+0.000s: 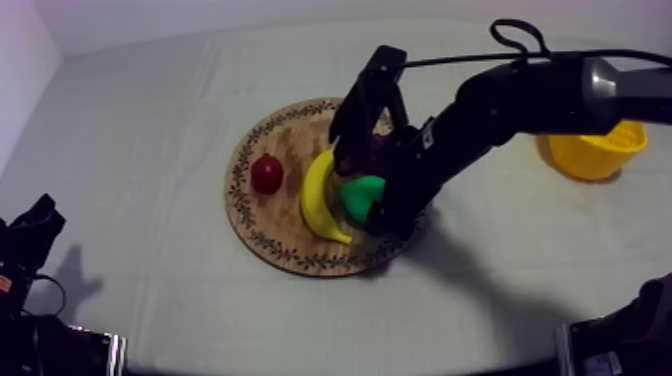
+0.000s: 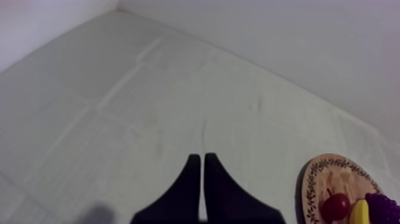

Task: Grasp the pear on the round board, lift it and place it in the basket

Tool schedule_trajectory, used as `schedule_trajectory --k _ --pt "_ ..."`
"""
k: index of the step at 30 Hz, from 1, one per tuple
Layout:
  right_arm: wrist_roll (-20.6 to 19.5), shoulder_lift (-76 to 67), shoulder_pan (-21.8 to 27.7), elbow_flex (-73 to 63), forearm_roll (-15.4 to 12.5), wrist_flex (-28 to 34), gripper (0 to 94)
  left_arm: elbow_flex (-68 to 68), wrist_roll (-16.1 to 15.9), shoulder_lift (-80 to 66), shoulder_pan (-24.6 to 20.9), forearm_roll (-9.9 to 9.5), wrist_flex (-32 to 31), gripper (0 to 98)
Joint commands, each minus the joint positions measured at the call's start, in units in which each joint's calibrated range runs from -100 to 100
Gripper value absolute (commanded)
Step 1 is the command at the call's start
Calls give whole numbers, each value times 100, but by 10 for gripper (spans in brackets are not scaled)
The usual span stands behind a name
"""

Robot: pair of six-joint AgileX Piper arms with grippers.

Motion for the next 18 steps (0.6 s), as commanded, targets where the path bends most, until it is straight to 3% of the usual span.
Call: schedule_trajectory --k 1,18 --pt "-5 66 -7 -38 16 53 816 2 1 2 -2 0 5 1" --pt "-151 764 -3 -601 199 379 787 2 1 2 -2 0 5 1"
